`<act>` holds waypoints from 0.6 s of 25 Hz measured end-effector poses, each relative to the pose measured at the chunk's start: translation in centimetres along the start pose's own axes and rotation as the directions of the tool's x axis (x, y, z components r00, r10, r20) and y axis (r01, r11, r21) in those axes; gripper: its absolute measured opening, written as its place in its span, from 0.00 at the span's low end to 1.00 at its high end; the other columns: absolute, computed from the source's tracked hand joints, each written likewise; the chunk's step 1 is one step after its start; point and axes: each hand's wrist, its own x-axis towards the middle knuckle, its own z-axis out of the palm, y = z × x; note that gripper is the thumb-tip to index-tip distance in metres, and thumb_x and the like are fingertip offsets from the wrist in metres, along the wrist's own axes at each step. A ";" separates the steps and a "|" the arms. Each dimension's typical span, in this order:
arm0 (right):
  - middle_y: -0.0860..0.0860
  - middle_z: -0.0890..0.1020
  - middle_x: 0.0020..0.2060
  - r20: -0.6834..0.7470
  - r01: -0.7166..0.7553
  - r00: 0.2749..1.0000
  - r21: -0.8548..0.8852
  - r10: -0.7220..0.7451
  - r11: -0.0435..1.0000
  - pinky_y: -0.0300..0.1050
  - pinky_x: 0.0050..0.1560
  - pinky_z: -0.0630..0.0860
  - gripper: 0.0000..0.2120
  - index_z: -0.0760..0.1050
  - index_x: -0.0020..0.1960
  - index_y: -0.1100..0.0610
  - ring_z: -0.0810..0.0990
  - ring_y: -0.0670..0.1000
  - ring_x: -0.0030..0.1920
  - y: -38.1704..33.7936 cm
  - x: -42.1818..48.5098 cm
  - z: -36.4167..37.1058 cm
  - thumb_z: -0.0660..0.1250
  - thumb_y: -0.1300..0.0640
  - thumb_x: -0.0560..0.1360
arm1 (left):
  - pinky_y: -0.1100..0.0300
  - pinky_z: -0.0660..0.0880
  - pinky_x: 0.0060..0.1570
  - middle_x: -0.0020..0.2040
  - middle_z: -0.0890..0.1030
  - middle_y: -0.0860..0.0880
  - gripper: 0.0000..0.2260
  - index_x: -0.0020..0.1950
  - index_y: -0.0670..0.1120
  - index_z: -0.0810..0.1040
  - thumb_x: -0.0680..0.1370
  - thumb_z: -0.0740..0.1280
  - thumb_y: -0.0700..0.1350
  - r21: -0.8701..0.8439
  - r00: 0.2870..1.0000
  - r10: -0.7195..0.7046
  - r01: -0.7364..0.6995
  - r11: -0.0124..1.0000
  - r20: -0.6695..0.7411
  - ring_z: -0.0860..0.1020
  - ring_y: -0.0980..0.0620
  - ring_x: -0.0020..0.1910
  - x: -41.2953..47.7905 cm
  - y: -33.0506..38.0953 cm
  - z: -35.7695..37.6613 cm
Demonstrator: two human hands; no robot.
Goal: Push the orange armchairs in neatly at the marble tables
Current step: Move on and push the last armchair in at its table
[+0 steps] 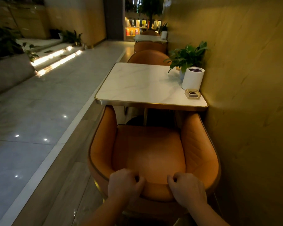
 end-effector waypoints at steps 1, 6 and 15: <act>0.47 0.81 0.37 -0.001 -0.013 1.000 -0.005 0.013 1.000 0.47 0.46 0.79 0.25 0.80 0.41 0.50 0.80 0.48 0.40 -0.2 0.1 -0.2 0.53 0.35 0.77 | 0.63 0.64 0.35 0.33 0.74 0.54 0.24 0.34 0.49 0.72 0.73 0.48 0.64 -0.005 1.000 0.005 -0.005 1.000 0.002 0.73 0.57 0.34 0.1 0.1 -0.3; 0.48 0.78 0.33 0.005 -0.026 1.000 0.003 0.026 1.000 0.45 0.40 0.76 0.25 0.78 0.35 0.53 0.78 0.47 0.36 -0.6 -0.4 -0.6 0.55 0.36 0.76 | 0.62 0.66 0.35 0.33 0.74 0.53 0.24 0.33 0.48 0.71 0.71 0.47 0.65 -0.007 1.000 0.021 -0.021 1.000 0.010 0.72 0.57 0.34 0.2 -0.2 -0.5; 0.49 0.76 0.31 0.030 -0.048 0.998 0.020 0.047 0.999 0.48 0.37 0.74 0.24 0.72 0.31 0.53 0.78 0.51 0.36 -1.8 -1.3 -0.6 0.56 0.37 0.76 | 0.60 0.72 0.38 0.33 0.75 0.53 0.27 0.33 0.49 0.73 0.70 0.46 0.67 -0.047 1.000 0.023 -0.024 0.999 -0.007 0.73 0.57 0.33 0.3 -0.9 -0.7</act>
